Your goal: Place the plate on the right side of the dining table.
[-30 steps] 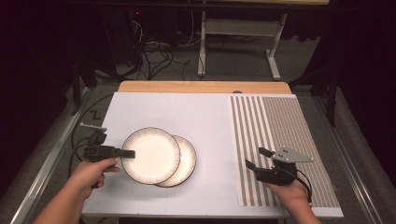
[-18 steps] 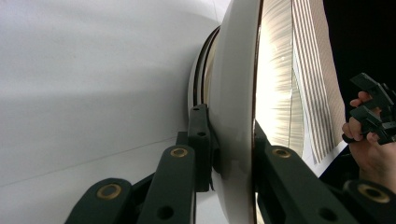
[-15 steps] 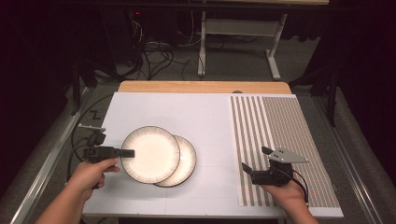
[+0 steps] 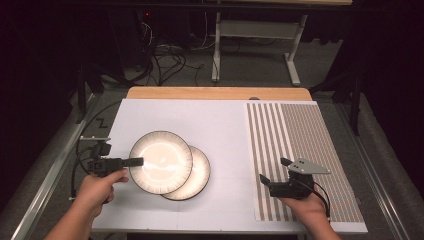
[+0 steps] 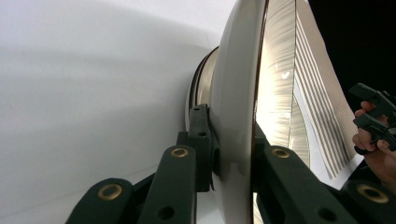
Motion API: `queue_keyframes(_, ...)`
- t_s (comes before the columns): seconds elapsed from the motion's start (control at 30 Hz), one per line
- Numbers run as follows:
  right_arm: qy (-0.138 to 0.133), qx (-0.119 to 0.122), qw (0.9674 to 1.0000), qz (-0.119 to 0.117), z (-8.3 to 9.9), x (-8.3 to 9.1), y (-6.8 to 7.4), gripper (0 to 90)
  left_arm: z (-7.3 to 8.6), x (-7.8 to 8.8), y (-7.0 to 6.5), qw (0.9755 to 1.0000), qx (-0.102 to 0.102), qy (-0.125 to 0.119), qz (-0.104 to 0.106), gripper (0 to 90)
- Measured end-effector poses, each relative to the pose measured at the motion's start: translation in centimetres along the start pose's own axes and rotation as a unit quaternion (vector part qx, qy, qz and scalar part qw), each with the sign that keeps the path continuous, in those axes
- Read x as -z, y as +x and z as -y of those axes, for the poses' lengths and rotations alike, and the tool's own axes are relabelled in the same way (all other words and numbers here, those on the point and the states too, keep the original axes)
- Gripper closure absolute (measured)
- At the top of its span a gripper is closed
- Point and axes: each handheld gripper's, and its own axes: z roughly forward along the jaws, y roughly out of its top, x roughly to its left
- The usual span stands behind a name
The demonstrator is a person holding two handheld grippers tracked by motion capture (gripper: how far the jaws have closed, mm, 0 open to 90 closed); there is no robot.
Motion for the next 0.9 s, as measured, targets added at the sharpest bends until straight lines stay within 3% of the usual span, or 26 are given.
queue_keyframes(0.17, 0.001, 0.001, 1.0000, -0.001, 0.0, -0.1, 0.0, 7.0, 0.6, -0.1, -0.6, 0.9989, -0.033, -0.032, -0.006, 81.1)
queue_keyframes(0.37, 0.000, -0.001, 1.0000, 0.000, 0.1, -0.1, 0.0, 7.1, 1.1, -0.4, -1.3, 0.9967, -0.055, -0.055, -0.019, 81.0)
queue_keyframes(0.5, 0.001, -0.002, 1.0000, -0.001, 0.1, -0.1, 0.0, 7.2, 1.7, -0.8, -1.7, 0.9940, -0.076, -0.074, -0.026, 81.1)
queue_keyframes(0.8, 0.001, -0.004, 1.0000, -0.002, 0.2, -0.1, 0.0, 7.2, 2.5, -1.2, -2.2, 0.9891, -0.103, -0.101, -0.030, 81.1)
queue_keyframes(0.87, -0.001, -0.002, 1.0000, -0.003, 0.2, -0.1, 0.0, 7.1, 2.8, -1.2, -2.2, 0.9873, -0.110, -0.111, -0.031, 81.1)
queue_keyframes(0.9, 0.000, -0.002, 1.0000, -0.003, 0.2, -0.1, 0.1, 7.1, 3.1, -1.1, -2.3, 0.9852, -0.116, -0.122, -0.033, 81.0)
